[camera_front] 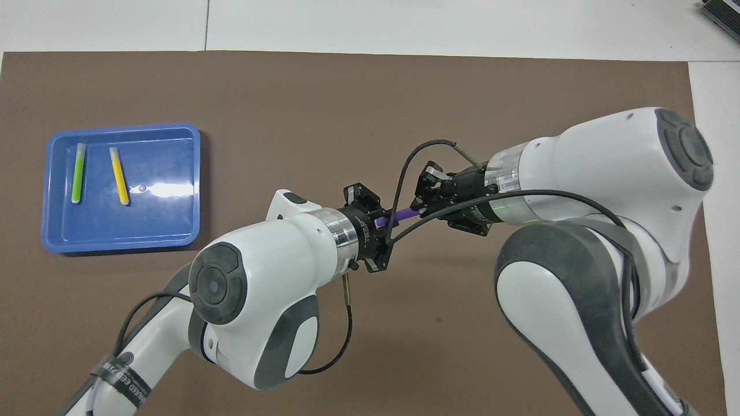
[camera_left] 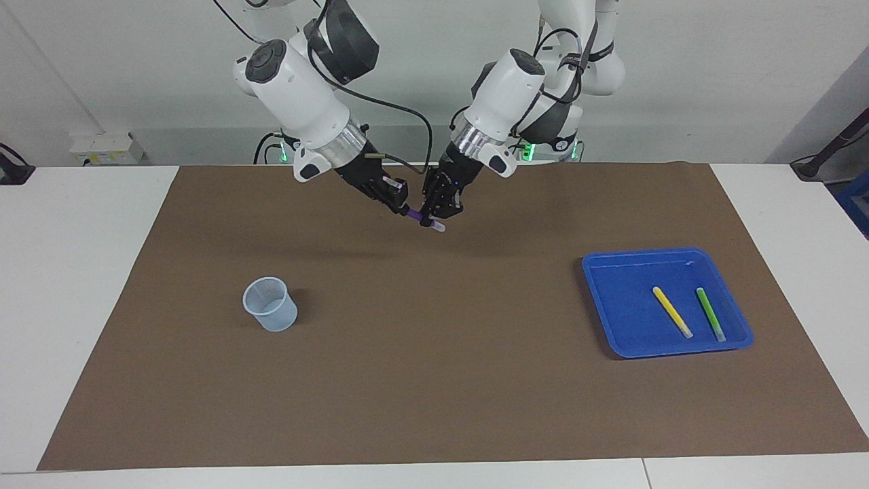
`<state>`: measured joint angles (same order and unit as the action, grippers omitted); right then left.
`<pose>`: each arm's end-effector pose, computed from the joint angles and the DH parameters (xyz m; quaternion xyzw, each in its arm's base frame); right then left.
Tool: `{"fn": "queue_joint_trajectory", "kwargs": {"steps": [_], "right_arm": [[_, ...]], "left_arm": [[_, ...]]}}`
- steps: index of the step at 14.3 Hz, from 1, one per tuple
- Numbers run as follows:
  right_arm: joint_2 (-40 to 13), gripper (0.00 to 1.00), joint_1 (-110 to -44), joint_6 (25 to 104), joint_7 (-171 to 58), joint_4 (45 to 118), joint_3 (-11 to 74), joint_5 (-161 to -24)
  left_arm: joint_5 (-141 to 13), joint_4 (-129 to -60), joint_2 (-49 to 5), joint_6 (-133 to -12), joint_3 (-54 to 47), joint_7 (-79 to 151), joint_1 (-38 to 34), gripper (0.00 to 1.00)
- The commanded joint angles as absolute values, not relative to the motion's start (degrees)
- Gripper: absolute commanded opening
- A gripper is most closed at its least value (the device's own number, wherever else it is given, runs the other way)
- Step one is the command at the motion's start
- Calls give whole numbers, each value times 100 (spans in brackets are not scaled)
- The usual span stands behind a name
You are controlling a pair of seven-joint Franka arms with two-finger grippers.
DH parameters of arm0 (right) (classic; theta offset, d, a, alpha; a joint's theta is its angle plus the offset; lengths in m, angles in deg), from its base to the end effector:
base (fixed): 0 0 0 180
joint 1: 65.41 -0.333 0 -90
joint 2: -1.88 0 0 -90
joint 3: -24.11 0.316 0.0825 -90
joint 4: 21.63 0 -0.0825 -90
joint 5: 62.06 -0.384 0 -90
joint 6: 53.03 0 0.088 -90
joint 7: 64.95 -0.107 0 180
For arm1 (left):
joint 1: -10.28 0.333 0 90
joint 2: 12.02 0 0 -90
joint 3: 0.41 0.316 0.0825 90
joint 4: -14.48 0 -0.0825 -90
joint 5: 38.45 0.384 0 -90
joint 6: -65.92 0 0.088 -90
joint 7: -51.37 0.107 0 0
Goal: Right arm passes pens to left for tray arrangement
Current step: 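Close the left gripper on the purple pen and open the right gripper, then move the purple pen to the tray while the right gripper withdraws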
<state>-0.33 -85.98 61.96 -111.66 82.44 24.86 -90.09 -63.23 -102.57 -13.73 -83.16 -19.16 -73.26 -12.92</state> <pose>0.5408 0.2411 0.5314 -0.9250 0.2959 0.0659 0.2293 0.4508 -0.3916 0.4852 0.6080 0.7347 -0.1282 0.2723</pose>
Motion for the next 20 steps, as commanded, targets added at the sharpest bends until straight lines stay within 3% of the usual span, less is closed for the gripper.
{"fn": "queue_joint_trajectory", "kwargs": {"steps": [1,2,4,5,9,20], "right_arm": [[109,6,-8571,6290,-11118,8437,2491,-9080],[109,7,-8571,6290,-11127,8428,2491,-9080],[100,73,-8545,6299,-11127,8411,2482,-9080],[91,100,-8519,6290,-11110,8393,2482,-9063],[100,100,-8448,6124,-10742,8305,2412,-8897],[741,100,-6779,4454,-6797,8068,2411,-7219]], "left_arm": [[-6455,-10435,-1193,-8394,-1852,-7229,-1354,0],[-6447,-10435,-1193,-8394,-1860,-7229,-1354,0],[-6447,-10435,-1193,-8394,-1860,-7212,-1354,0],[-6447,-10426,-1193,-8385,-1852,-7194,-1354,0],[-6403,-10409,-1184,-8044,-1825,-6256,-1319,0],[-6385,-10268,-1000,-5970,-1799,-1759,24,0]]}}
